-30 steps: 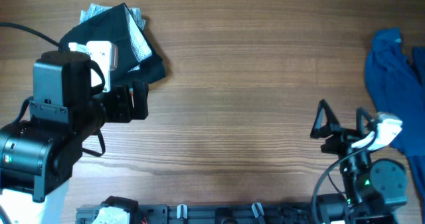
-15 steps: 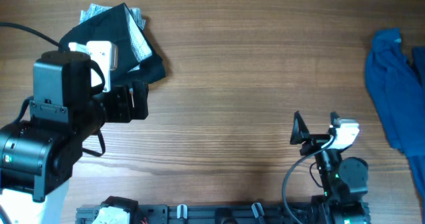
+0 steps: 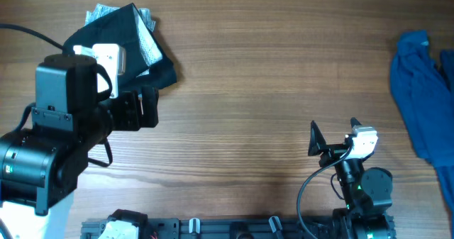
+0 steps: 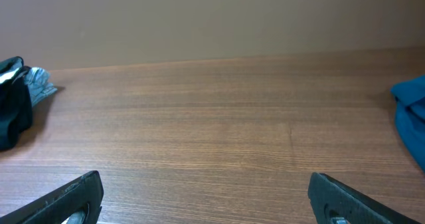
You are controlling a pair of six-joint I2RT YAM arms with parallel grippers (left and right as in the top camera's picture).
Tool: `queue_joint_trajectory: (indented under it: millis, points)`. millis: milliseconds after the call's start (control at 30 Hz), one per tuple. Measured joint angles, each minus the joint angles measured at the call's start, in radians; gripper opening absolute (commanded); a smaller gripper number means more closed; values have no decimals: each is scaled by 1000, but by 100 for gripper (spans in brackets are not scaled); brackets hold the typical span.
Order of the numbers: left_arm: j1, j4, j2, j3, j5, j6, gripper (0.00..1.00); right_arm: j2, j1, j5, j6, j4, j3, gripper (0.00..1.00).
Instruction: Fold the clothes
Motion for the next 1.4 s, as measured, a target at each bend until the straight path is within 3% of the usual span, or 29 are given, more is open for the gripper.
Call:
queue_joint_trajectory:
  millis: [767, 1000, 1233, 1400]
  points:
    - [0, 10, -5, -1, -64, 1, 100, 0, 0, -3, 0, 0, 0, 100]
    - [23, 468, -201, -241, -67, -26, 100, -1, 0, -3, 0, 1, 0, 100]
    - [147, 1014, -566, -850, -24, -110, 100, -3, 0, -6, 0, 1, 0, 100]
    - [220, 1140, -837, -1168, 1, -124, 100, -4, 0, -6, 0, 0, 0, 100]
